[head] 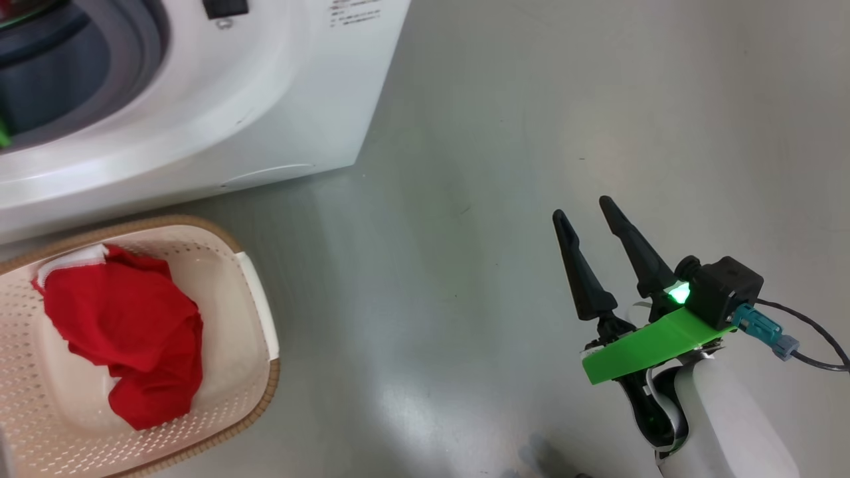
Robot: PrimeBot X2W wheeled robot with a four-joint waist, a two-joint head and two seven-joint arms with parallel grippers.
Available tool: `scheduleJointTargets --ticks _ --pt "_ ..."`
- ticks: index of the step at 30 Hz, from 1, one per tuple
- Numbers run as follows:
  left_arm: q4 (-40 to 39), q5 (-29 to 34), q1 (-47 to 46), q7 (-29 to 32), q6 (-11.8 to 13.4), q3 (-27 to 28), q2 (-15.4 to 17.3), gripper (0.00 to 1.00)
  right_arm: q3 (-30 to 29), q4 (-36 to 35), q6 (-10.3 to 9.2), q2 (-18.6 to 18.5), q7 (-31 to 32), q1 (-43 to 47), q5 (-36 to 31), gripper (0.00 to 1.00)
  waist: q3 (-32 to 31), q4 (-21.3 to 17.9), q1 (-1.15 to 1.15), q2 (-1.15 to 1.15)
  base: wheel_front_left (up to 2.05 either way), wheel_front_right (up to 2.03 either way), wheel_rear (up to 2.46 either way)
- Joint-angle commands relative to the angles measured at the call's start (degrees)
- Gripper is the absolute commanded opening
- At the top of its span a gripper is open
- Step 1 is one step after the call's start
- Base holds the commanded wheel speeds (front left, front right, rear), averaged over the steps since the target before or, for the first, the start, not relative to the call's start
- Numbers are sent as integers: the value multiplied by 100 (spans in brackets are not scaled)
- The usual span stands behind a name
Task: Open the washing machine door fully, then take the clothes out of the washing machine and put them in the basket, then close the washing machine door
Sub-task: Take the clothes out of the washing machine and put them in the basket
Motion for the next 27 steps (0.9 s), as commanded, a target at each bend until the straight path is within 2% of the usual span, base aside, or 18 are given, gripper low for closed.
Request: scheduleJointTargets --ticks 1,9,20,27 --pt "-92 -80 -37 -88 -5 42 192 0 84 -143 8 16 -68 22 -10 100 -33 65 0 0 0 0 0" --pt "-375 -368 391 -312 -246 179 -216 0 -27 -125 8 -58 -68 101 -48 100 -343 383 0 0 0 0 0" --pt "-2261 -328 1781 -319 -510 309 -659 0 -201 -78 8 -217 -68 374 -84 100 -959 743 0 0 0 0 0" --pt "-3107 -220 2540 -320 -657 410 -887 0 -287 -51 8 -340 -68 605 -87 100 -1329 925 0 0 0 0 0"
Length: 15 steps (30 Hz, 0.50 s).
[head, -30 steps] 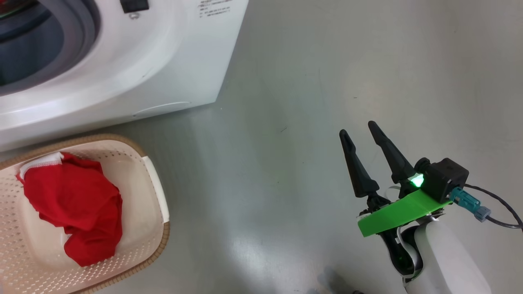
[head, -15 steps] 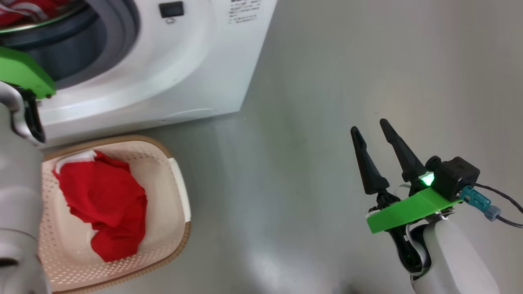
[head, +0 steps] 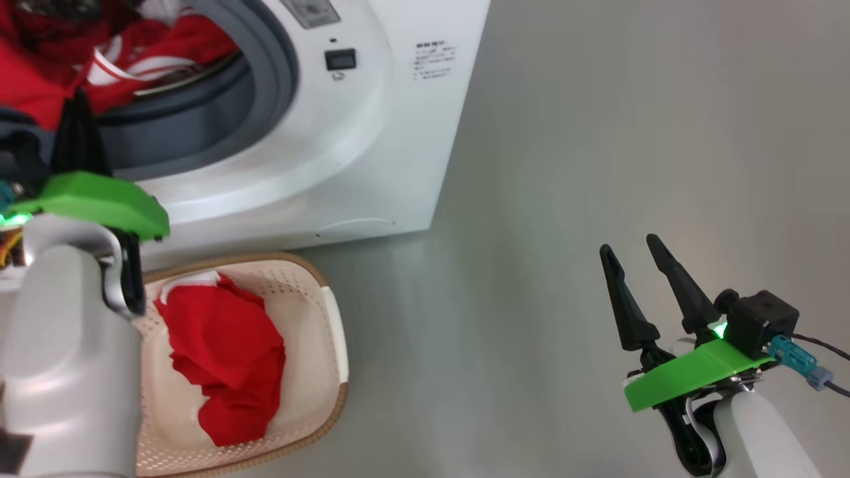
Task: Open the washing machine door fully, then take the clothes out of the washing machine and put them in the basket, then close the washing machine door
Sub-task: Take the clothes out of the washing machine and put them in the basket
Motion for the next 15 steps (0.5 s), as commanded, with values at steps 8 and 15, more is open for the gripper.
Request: scheduleJointTargets --ticks 8,15 --pt "-1061 180 798 -53 -259 242 8 0 -9 -106 8 -117 -68 324 -27 100 -573 368 0 0 0 0 0" --pt "-1851 198 1483 -53 -413 340 -149 0 -68 -91 8 -174 -68 516 -26 100 -870 523 0 0 0 0 0"
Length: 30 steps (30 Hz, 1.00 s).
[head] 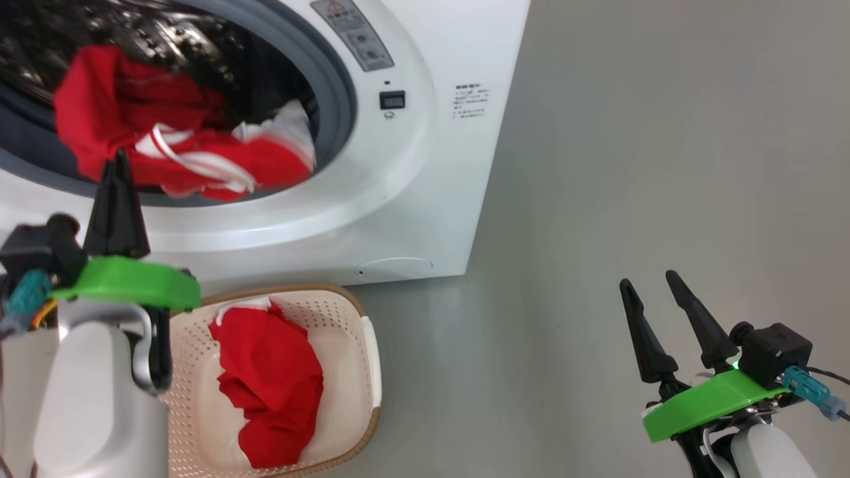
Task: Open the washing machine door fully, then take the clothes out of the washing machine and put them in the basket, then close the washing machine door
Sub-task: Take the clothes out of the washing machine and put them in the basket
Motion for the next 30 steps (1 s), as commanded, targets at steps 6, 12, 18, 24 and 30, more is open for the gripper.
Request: scheduleJointTargets --ticks 6,12,18,24,30 --pt "-944 11 699 -53 -140 252 76 0 47 -129 9 -87 -68 220 -20 100 -326 210 0 0 0 0 0" --pt "-1587 -98 1291 -53 -179 240 -3 0 -31 -156 9 -105 -68 331 -27 100 -427 329 0 0 0 0 0" --pt "-2130 -164 1783 -53 -132 212 -40 0 -92 -161 9 -119 -68 446 -33 100 -545 429 0 0 0 0 0" --pt "-2718 -233 2281 -53 -5 131 -55 0 -110 -181 9 -129 -68 517 -37 100 -600 473 0 0 0 0 0" --pt "-3457 -325 2672 -53 257 37 -60 0 -135 -195 9 -134 -68 514 -34 100 -567 486 0 0 0 0 0"
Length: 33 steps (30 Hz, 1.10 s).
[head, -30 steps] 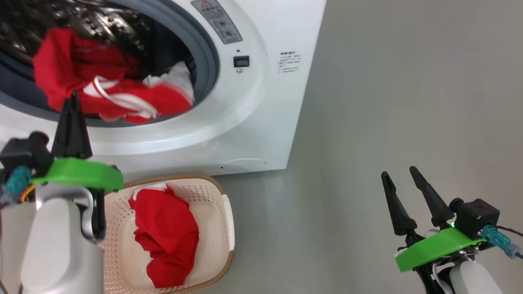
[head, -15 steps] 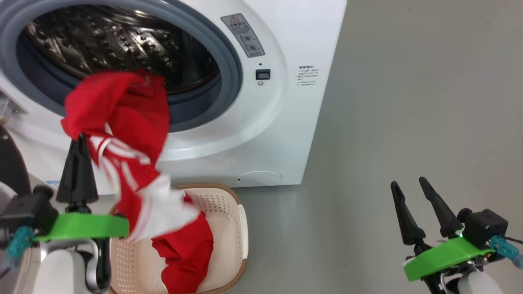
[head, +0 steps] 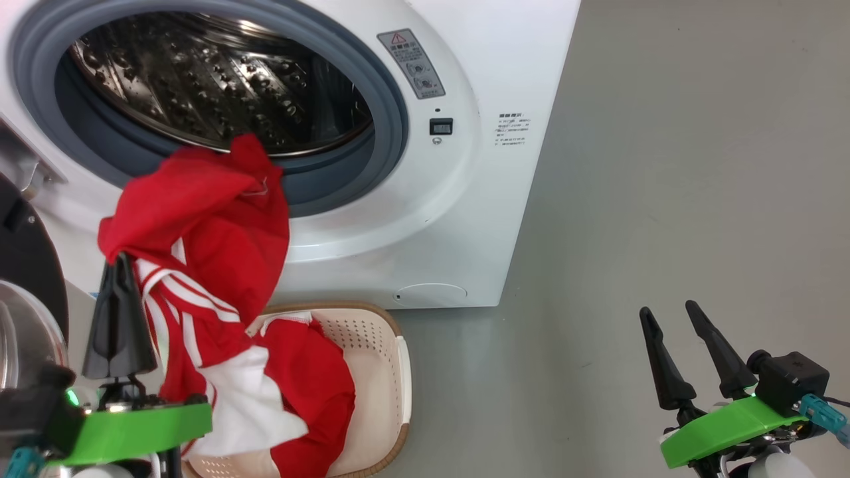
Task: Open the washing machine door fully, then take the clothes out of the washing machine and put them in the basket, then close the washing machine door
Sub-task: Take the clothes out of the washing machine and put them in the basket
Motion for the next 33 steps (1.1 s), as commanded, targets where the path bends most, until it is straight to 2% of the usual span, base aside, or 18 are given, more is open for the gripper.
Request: scheduleJointTargets --ticks 1,9,13,18,24,33 --pt "-275 -15 5 -52 68 160 105 0 88 -151 9 -71 -68 33 -36 100 9 -3 0 0 0 0 0" --pt "-901 -52 381 -52 344 46 104 0 59 -175 9 -94 -68 0 -43 100 67 0 0 0 0 0 0" --pt "-682 -119 468 -21 375 -131 104 0 73 -193 9 -101 -68 -50 -44 100 147 -21 0 0 0 0 0" --pt "236 -262 332 -35 320 -345 103 0 118 -212 9 -91 -68 -161 -50 100 297 -78 0 0 0 0 0" --pt "1665 -343 -175 -49 84 -380 103 0 172 -226 9 -69 -68 -258 -56 100 532 -182 0 0 0 0 0" --pt "3764 90 -1083 -51 -219 -193 119 0 233 -263 9 -33 -68 -434 -58 100 953 -415 0 0 0 0 0"
